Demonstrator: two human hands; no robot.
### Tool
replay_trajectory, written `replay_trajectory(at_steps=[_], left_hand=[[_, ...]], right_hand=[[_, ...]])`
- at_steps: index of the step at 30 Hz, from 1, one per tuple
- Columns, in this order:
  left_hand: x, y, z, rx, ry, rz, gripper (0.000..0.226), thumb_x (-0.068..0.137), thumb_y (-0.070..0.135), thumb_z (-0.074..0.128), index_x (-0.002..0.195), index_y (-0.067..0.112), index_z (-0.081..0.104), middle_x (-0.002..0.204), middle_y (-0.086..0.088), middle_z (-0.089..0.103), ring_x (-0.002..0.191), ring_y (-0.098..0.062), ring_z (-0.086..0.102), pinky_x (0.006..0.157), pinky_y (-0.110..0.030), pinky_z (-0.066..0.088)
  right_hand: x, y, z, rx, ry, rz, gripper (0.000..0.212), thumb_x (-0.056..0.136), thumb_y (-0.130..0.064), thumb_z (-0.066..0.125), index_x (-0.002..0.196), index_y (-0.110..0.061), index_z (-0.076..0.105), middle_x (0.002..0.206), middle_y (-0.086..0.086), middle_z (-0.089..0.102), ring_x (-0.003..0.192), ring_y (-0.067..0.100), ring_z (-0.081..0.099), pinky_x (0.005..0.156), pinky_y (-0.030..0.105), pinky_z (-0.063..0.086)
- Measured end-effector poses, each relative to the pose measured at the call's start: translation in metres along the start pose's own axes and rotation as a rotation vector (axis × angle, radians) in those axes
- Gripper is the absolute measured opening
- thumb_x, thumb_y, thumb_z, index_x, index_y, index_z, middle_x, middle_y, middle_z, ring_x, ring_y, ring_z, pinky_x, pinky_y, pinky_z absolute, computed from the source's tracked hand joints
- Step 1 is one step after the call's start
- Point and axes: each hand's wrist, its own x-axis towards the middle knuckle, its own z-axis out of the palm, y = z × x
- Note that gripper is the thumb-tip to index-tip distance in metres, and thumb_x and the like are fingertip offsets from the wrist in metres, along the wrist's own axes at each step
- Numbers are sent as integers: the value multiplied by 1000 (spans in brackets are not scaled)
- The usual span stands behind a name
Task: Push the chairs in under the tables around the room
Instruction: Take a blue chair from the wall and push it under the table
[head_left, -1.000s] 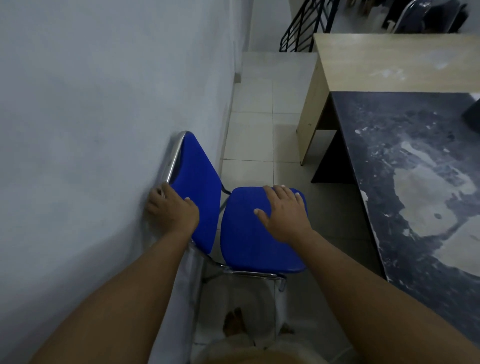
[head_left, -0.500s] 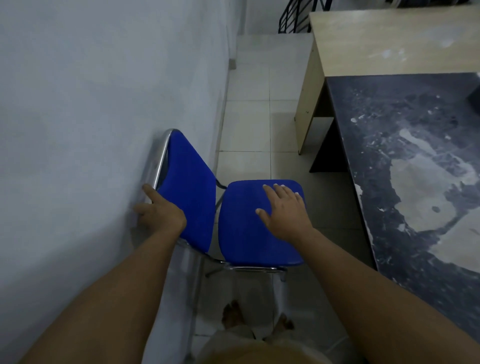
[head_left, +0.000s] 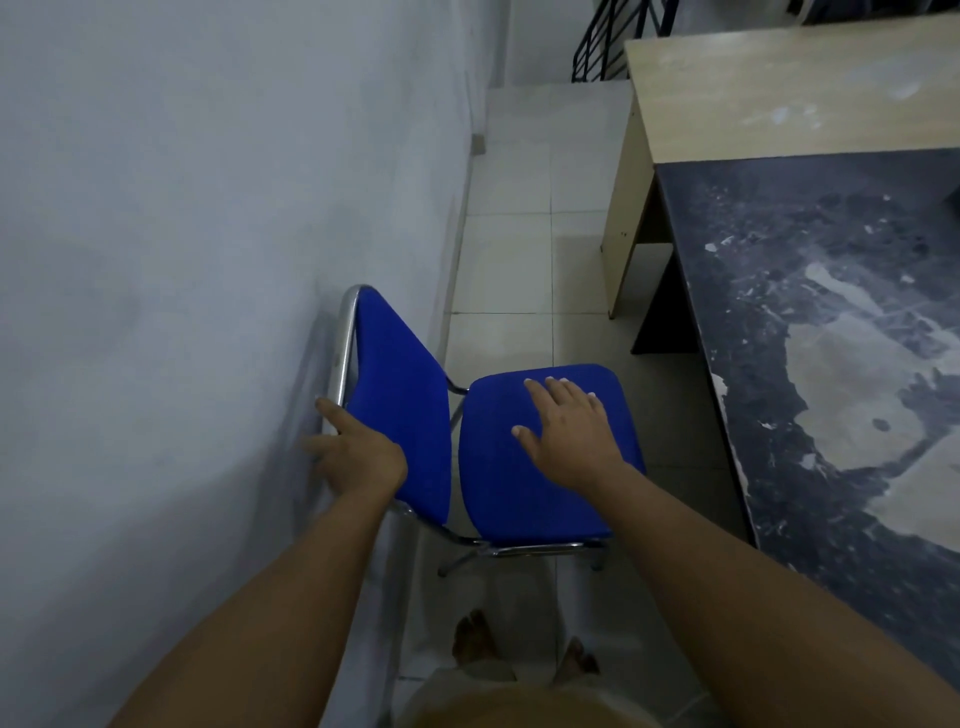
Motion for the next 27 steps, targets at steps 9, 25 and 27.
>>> replay_trajectory(at_steps=[9, 25, 27], left_hand=[[-51, -13, 9, -139, -64, 20, 98, 88, 13, 62, 152, 26, -11, 137, -19, 28, 96, -22, 45, 76, -35, 49], [68, 20, -49, -23, -185, 573, 60, 97, 34, 52, 148, 16, 27, 144, -14, 36, 118, -29, 51, 89, -34, 43], [82, 26, -42, -39, -241, 593, 66, 96, 30, 54, 152, 18, 20, 147, -13, 35, 123, -29, 49, 91, -33, 42]], right_hand=[[-13, -20, 19, -8, -75, -85, 67, 100, -48, 42, 154, -22, 14, 161, 8, 19, 148, 27, 11, 120, 51, 11], [-33, -137, 43, 244, -9, -60, 83, 90, -75, 25, 153, -21, 24, 159, 7, 27, 146, 24, 23, 117, 52, 21], [-31, -153, 47, 240, -32, -61, 87, 88, -78, 28, 153, -20, 21, 160, 7, 24, 146, 25, 22, 117, 52, 21]])
